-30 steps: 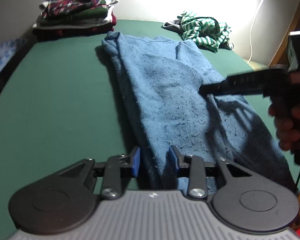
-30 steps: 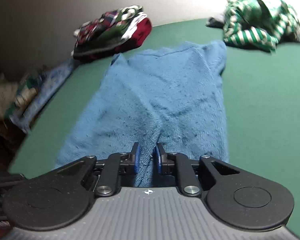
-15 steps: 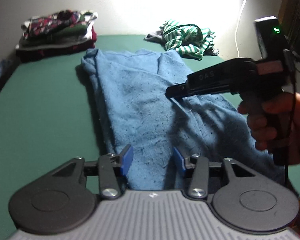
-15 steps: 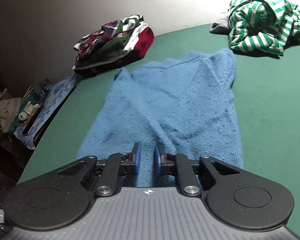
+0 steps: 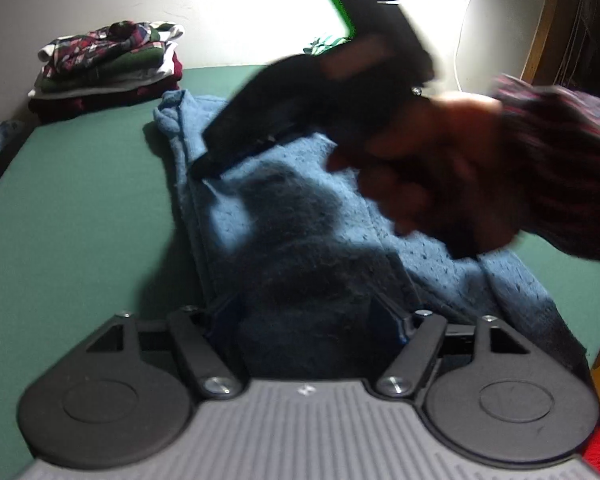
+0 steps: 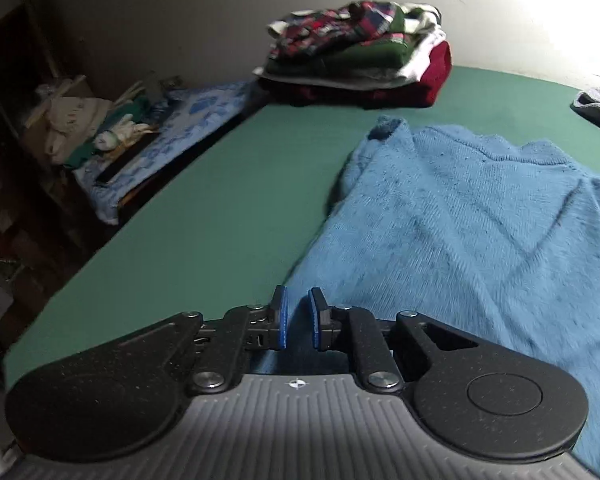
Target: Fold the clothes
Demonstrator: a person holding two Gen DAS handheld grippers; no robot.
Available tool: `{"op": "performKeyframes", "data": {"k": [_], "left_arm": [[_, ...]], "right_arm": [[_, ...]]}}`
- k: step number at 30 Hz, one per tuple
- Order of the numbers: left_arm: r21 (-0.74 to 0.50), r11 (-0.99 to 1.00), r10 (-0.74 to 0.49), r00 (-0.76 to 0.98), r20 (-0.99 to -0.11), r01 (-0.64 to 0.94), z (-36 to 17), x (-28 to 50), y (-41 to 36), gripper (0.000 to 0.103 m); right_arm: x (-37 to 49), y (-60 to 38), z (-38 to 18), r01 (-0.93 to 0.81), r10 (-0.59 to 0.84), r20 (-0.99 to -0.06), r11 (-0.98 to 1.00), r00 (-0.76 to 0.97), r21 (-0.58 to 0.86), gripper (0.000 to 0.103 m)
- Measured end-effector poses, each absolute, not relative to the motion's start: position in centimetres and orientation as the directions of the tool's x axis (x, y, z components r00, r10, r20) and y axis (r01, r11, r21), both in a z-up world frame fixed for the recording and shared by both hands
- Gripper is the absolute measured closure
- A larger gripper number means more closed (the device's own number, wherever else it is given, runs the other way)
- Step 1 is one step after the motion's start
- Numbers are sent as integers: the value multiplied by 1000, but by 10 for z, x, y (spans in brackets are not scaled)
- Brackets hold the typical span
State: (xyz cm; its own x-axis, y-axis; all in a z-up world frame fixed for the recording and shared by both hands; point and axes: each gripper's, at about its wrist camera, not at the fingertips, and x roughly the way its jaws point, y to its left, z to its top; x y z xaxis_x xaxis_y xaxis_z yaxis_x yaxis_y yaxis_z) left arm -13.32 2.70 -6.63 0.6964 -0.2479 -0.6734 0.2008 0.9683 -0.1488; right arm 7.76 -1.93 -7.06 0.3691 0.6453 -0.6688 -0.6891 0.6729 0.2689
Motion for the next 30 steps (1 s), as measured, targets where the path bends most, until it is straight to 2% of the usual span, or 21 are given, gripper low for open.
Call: {"op": "performKeyframes", "data": {"k": [1, 4, 6, 10, 14, 15, 16, 18, 20, 21, 24, 28, 29, 30], "left_arm": [[-152, 967, -253, 694, -674, 205, -67, -136, 26, 21], [-115, 968, -239, 690, -683, 222, -70, -143, 19, 14], [-106, 969, -233, 685, -690, 224, -73, -147, 17, 14], [-125, 968, -242, 678, -694, 217, -72, -151, 18, 14], [-109, 970, -230, 672, -704, 218, -72, -152, 13, 12], [-105, 970, -227, 669, -707, 218, -71, -152, 13, 12], [-97, 972, -219, 670, -709, 215, -70, -152, 13, 12], [-66, 977, -191, 681, -707, 205, -64, -152, 12, 20], [-16, 979, -158, 710, -687, 202, -54, -156, 8, 23], [3, 978, -150, 722, -675, 206, -49, -158, 6, 23], [-34, 969, -199, 694, -692, 244, -48, -158, -3, 23], [-79, 958, -244, 635, -733, 277, -56, -157, -13, 23], [-69, 958, -236, 631, -739, 277, -58, -159, -16, 21], [-56, 959, -227, 633, -740, 278, -59, -163, -18, 15]], "right_arm": [[83, -15, -72, -682, 639, -670, 681, 378, 265, 98], [99, -5, -75, -665, 636, -665, 695, 391, 273, 100], [111, 0, -77, -648, 636, -658, 706, 403, 286, 103], [131, 5, -85, -604, 631, -638, 735, 441, 309, 103], [148, 4, -83, -556, 654, -634, 732, 413, 392, 103], [148, 1, -77, -548, 660, -632, 729, 406, 410, 101], [145, -7, -69, -550, 685, -603, 712, 409, 435, 95], [126, -35, -51, -573, 722, -547, 681, 423, 456, 93], [100, -64, -42, -581, 697, -560, 703, 448, 411, 78], [87, -79, -38, -584, 684, -565, 713, 460, 388, 77], [44, -122, -46, -582, 632, -611, 748, 477, 319, 78], [2, -160, -67, -542, 553, -673, 799, 491, 261, 87], [-3, -167, -71, -527, 559, -664, 802, 497, 281, 93], [-8, -174, -75, -510, 568, -650, 804, 506, 306, 94]]}}
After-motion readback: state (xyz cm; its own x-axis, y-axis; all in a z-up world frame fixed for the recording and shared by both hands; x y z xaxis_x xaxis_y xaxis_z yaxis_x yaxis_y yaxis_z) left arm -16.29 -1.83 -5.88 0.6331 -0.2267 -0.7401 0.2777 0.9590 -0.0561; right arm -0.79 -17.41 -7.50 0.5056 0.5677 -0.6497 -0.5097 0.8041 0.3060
